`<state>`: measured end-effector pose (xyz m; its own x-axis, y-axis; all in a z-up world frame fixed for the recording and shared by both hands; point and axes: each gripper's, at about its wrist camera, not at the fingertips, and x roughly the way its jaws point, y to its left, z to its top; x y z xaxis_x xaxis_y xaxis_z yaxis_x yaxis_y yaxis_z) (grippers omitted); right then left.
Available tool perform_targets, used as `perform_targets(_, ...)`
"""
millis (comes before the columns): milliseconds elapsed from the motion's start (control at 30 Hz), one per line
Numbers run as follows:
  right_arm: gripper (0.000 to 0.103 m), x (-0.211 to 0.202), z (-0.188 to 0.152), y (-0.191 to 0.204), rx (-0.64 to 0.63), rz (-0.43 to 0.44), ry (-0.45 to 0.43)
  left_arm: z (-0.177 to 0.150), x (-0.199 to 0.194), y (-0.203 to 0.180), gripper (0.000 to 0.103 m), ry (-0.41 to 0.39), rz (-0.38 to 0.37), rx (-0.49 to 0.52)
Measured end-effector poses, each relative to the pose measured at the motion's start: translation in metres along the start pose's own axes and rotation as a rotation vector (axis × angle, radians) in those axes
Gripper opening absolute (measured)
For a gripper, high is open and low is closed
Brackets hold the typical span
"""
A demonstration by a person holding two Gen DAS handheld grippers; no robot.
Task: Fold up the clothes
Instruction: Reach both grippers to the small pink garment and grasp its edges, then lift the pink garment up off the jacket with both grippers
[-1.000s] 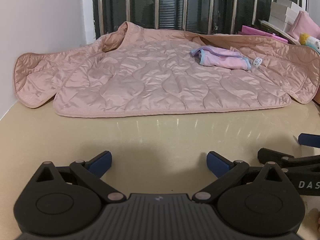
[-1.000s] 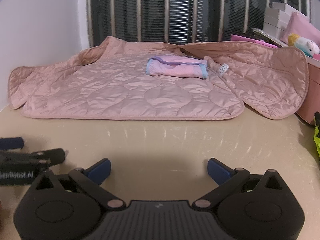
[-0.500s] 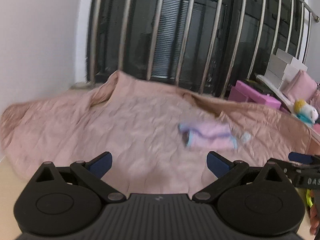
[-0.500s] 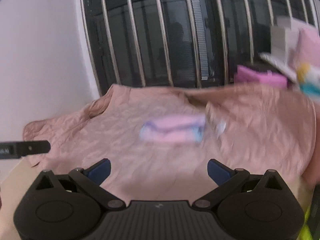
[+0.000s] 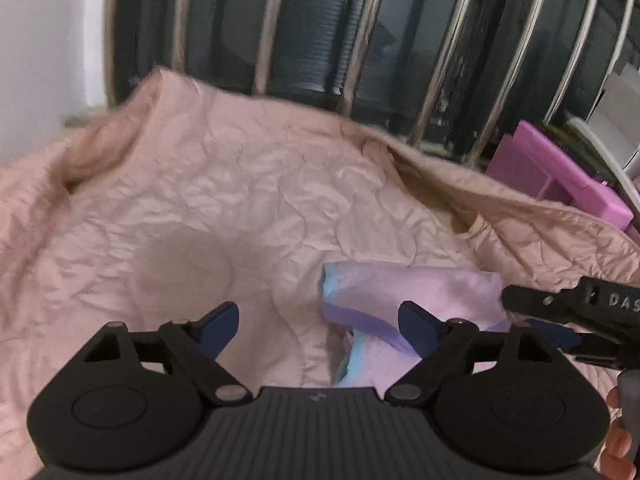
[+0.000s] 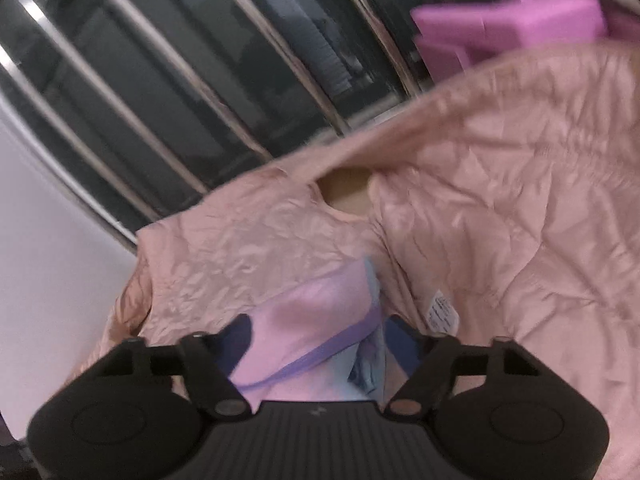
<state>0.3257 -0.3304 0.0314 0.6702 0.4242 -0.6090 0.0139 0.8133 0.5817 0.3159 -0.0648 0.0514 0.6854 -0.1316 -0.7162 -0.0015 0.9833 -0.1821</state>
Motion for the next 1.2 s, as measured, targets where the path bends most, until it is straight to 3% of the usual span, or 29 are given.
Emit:
perform_targets(33, 0.056, 0.008, 0.0, -0.001, 0.009, -0.005, 0.019, 0.001, 0.009, 0.0, 0.083, 0.028, -0.009, -0.014)
perform_targets(67, 0.046, 0.016, 0.001, -0.002, 0.015, -0.012, 0.03, 0.0, 0.013, 0.002, 0.053, 0.04, -0.04, -0.038)
perform_targets(100, 0.035, 0.022, 0.0, -0.003, 0.017, -0.006, 0.04, -0.001, 0.018, 0.004, 0.0, 0.052, -0.071, -0.062)
perform_targets(133, 0.004, 0.027, -0.002, -0.003, 0.018, 0.003, 0.05, -0.003, 0.019, 0.005, 0.004, 0.059, -0.098, -0.079)
perform_targets(267, 0.004, 0.01, -0.017, 0.012, -0.075, -0.014, -0.003, -0.011, -0.016, 0.001, 0.002, -0.013, -0.127, -0.025)
perform_targets(367, 0.004, -0.03, -0.03, 0.031, -0.124, 0.044, -0.068, -0.015, -0.076, 0.002, 0.001, -0.093, -0.205, -0.004)
perform_targets(600, 0.004, -0.18, -0.055, 0.107, -0.305, 0.187, -0.273, 0.008, -0.248, 0.013, 0.001, -0.36, -0.36, -0.006)
perform_targets(733, 0.004, -0.259, -0.069, 0.141, -0.388, 0.261, -0.375, 0.017, -0.323, 0.016, 0.001, -0.49, -0.388, 0.004)
perform_targets(800, 0.006, -0.28, -0.075, 0.15, -0.413, 0.254, -0.403, 0.023, -0.342, 0.019, 0.001, -0.511, -0.383, -0.018)
perform_targets(933, 0.042, -0.298, -0.091, 0.145, -0.391, 0.198, -0.412, 0.028, -0.356, 0.018, 0.001, -0.506, -0.344, -0.028)
perform_targets(1000, 0.042, -0.3, -0.106, 0.142, -0.404, 0.181, -0.407, 0.024, -0.361, 0.01, 0.001, -0.497, -0.34, 0.005)
perform_targets(1100, 0.049, -0.289, -0.13, 0.137, -0.409, 0.228, -0.355, 0.018, -0.369, -0.001, 0.001, -0.487, -0.335, 0.053)
perform_targets(1167, 0.065, -0.279, -0.162, 0.135, -0.39, 0.284, -0.315, 0.014, -0.38, -0.008, 0.001, -0.507, -0.328, 0.083)
perform_targets(1200, 0.068, -0.271, -0.182, 0.136, -0.383, 0.322, -0.286, 0.012, -0.386, -0.012, 0.001, -0.517, -0.326, 0.097)
